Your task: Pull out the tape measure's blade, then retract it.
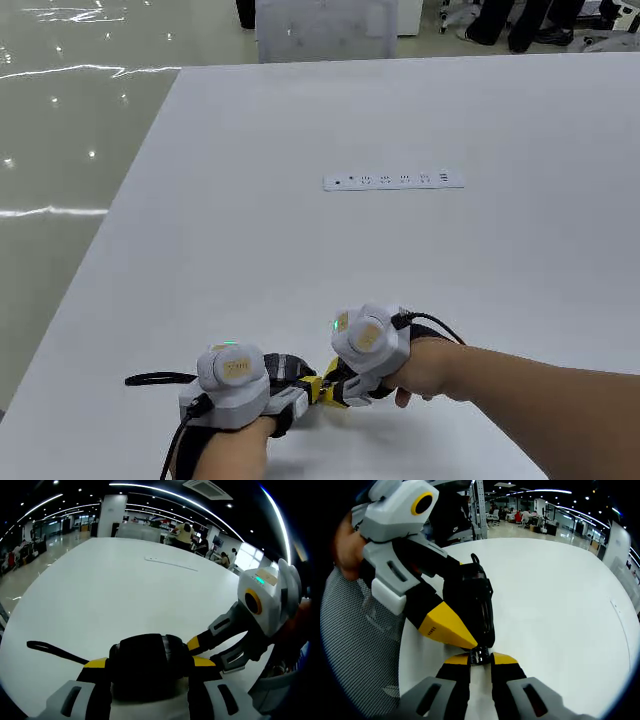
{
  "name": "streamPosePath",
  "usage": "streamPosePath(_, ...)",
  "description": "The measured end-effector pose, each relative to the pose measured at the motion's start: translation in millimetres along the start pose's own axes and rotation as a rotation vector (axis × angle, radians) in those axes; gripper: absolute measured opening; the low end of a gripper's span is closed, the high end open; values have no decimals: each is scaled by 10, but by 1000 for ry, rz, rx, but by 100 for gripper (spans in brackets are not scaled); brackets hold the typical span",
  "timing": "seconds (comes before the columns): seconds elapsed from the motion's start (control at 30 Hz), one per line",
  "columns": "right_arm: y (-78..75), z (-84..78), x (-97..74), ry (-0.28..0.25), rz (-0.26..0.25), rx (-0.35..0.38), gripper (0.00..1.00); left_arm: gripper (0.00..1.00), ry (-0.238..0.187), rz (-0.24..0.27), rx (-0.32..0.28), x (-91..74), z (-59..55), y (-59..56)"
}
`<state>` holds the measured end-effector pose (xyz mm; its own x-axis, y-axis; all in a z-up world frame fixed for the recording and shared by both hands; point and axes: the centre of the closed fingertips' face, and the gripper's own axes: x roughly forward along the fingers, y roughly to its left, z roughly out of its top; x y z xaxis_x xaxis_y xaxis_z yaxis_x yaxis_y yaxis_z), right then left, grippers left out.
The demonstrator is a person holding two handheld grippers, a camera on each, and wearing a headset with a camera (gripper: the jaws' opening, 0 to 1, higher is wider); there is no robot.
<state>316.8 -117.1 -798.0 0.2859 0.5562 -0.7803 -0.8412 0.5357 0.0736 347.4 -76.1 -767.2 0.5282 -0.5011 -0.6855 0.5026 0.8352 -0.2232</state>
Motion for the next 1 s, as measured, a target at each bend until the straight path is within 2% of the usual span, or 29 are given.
streamPosePath(0.4,0,-12,-12,6,1,-10,14,58,-4,-2,0,-2,3,-6)
streamPosePath(0.63,19,27,26,31,16,-59,13,58,-2,2,3,0,-1,-4)
streamPosePath(0.87,17,12,22,29,11,-38,14,59,2,1,-2,5,-2,-5)
streamPosePath(1.0,37,17,14,24,-1,-13,15,61,1,-15,26,-1,-1,-14)
